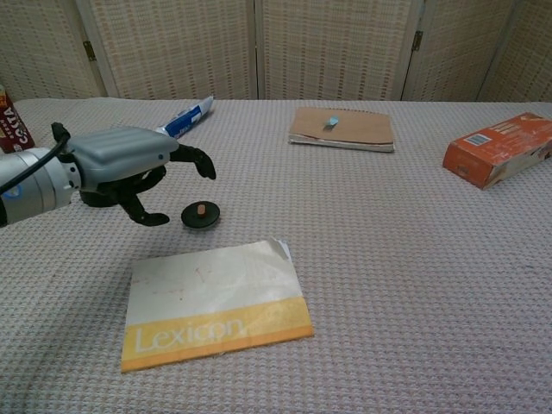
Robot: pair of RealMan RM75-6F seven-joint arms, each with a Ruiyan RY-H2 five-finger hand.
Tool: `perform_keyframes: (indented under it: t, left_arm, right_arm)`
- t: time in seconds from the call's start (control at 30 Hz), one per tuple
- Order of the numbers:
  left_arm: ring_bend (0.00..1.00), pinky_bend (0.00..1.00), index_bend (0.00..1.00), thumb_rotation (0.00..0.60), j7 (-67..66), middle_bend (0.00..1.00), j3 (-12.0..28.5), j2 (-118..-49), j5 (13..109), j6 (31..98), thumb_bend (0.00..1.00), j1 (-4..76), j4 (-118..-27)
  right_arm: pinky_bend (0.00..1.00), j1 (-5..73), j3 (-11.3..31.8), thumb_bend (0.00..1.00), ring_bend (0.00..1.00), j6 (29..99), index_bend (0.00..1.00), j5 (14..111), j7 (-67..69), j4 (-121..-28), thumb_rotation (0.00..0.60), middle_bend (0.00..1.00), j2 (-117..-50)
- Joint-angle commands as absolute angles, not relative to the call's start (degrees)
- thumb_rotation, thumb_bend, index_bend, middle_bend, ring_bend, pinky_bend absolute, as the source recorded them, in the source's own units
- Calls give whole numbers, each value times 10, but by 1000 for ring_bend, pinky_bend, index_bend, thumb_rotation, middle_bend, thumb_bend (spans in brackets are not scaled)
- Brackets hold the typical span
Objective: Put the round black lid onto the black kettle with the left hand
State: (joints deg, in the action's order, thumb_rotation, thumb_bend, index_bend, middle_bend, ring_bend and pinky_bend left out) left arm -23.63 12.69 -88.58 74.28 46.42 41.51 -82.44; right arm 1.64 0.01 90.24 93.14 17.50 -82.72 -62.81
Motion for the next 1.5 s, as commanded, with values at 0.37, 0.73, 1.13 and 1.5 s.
perform_keyframes:
  t: [0.37, 0.73, 1.13, 1.5]
  left_arm:
    - [771, 880, 196, 600, -353, 159, 127, -947, 588, 439, 274, 482, -766]
    - [776, 880, 222, 600, -364, 163, 108, -971, 545, 452, 274, 503, -732]
    - [795, 880, 282, 600, -314, 212, 91, -989, 578, 460, 274, 505, -695]
    - [823, 880, 363, 600, -285, 298, 88, -1004, 594, 470, 274, 505, -664]
  right_arm:
    - [62, 14, 0, 372, 232, 901, 311, 926, 184, -818, 600, 170, -629]
    - [64, 13, 1, 372, 232, 900, 311, 924, 191, -811, 600, 170, -632]
    - [63, 11, 1, 371, 231, 900, 311, 922, 191, -810, 600, 170, -632]
    - [64, 10, 1, 372, 232, 897, 310, 918, 192, -808, 600, 170, -633]
